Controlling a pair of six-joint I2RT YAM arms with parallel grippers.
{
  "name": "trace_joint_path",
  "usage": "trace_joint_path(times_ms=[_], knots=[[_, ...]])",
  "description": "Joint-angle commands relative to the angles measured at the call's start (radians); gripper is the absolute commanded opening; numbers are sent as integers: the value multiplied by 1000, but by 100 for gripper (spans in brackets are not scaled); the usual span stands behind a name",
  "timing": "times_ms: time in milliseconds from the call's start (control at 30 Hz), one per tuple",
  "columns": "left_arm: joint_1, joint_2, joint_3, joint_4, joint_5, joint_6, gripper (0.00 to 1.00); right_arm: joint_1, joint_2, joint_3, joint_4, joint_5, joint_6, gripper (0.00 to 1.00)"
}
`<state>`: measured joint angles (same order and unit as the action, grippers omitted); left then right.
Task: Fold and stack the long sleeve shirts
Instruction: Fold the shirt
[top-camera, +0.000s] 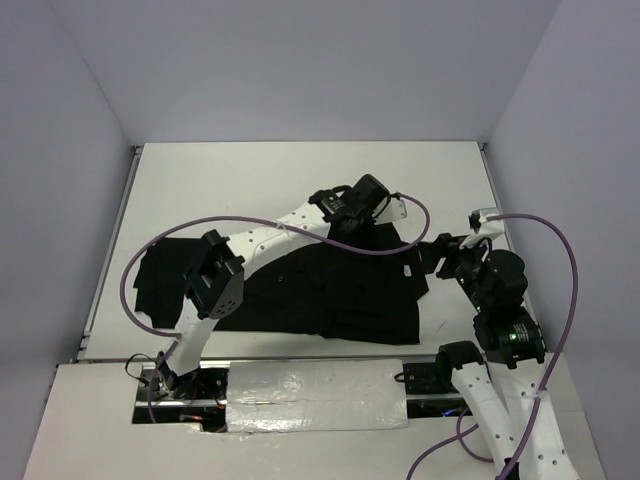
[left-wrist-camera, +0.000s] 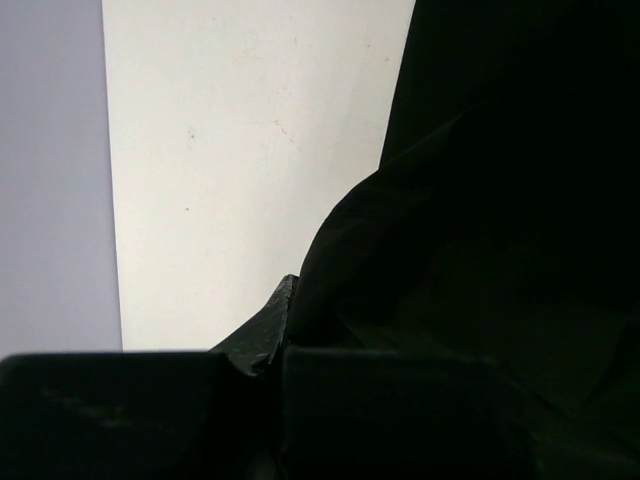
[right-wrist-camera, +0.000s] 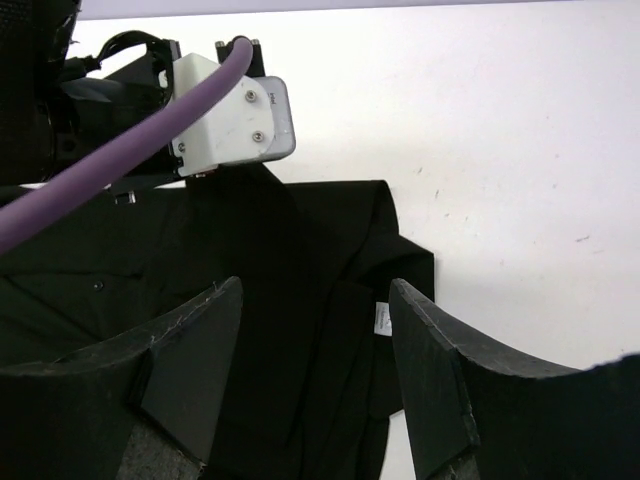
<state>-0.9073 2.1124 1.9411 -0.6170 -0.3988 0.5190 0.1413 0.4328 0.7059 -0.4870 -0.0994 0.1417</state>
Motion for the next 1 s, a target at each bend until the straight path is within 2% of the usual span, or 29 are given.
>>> trace_joint_path(times_ms=[0,200,533,733,833,900,967], knots=[[-18,6,61,-30,37,-36,0,3,-8,6,21,23,7,68],[-33,-2,25,-108,107,-74,0,3,-17,4,18,15,12,68],[-102,-6,41,-360,340,-186,12,3,-28,4,27,12,6,68],[-139,-31,-60,-382,460,-183,19,1,-42,-9,33,-6,6,69],[-153,-28,-96,-357,547,-182,26,3,-34,-23,42,-42,10,69],[-159,-25,-97,-331,606,-189,36,3,-19,-28,41,-69,16,69],[-168,-22,-90,-326,638,-188,37,4,-9,-31,36,-85,21,69]])
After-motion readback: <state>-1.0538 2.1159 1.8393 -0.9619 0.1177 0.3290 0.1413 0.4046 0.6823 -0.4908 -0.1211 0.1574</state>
